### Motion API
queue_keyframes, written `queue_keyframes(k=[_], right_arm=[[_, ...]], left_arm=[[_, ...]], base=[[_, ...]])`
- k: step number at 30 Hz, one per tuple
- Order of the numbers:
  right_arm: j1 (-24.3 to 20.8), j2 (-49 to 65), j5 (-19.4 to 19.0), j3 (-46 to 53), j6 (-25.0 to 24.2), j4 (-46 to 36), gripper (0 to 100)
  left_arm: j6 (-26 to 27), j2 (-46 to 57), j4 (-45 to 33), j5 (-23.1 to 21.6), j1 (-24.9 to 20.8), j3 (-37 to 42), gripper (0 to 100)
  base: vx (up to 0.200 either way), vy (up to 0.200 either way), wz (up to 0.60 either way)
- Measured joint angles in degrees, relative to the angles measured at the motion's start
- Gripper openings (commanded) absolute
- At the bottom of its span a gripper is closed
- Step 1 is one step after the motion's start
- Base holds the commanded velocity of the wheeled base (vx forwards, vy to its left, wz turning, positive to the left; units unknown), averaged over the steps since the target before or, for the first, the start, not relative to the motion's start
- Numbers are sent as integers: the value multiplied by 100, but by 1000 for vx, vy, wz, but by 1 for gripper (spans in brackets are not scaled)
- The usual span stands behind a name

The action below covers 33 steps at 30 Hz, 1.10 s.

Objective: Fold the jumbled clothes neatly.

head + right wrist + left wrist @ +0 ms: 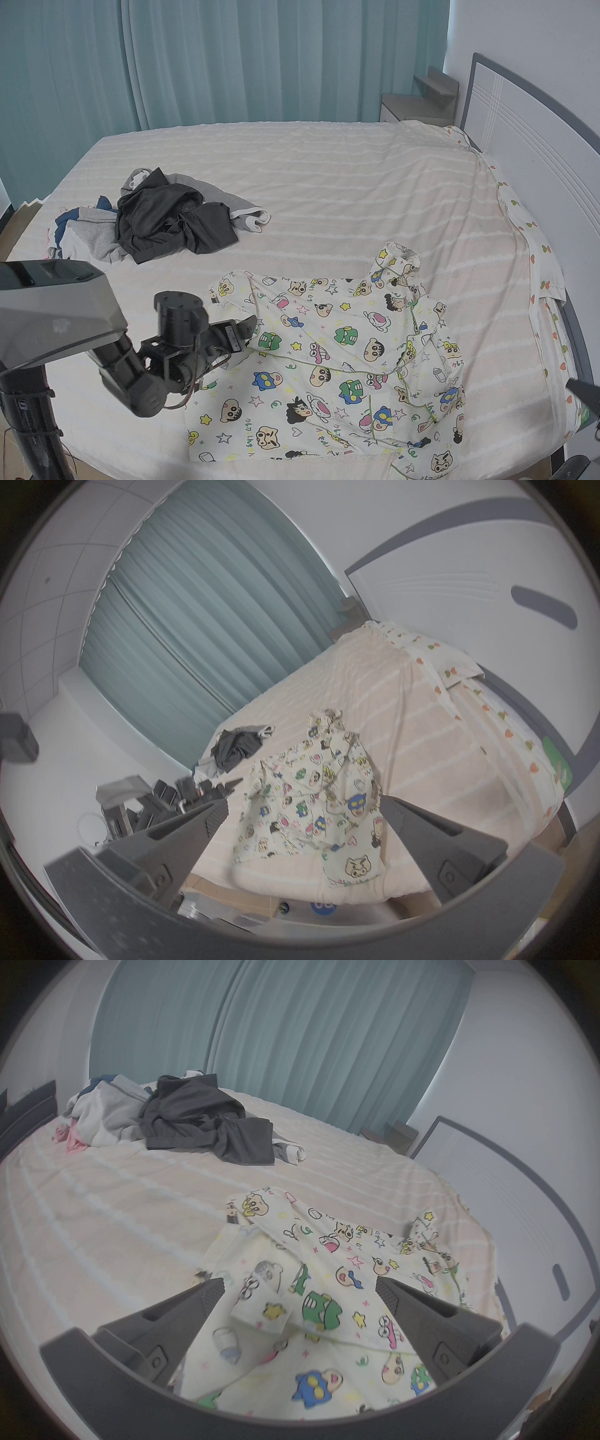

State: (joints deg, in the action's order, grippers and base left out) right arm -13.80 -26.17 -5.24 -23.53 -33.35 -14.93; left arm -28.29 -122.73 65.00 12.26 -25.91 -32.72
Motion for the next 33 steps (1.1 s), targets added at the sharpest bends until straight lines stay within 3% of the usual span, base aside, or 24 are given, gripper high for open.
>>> queue_keyframes(k=[5, 10, 20, 33], right_arm=[[-15, 368, -167, 1295, 163, 763, 100], [-34, 746, -290, 1959, 278, 1204, 100], [-41, 1076, -349, 2103, 304, 1245, 100], [-44, 1133, -362, 2103, 290, 1231, 100]], left_arm=[[191, -590, -862, 235, -113, -1279, 100], [372, -1280, -1106, 599, -247, -2116, 100], [1089, -1822, -1007, 1304, -333, -2499, 100], [1691, -1864, -1002, 1497, -293, -2549, 100]], base=[[0, 0, 0], [0, 0, 0], [0, 0, 0], [0, 0, 0]])
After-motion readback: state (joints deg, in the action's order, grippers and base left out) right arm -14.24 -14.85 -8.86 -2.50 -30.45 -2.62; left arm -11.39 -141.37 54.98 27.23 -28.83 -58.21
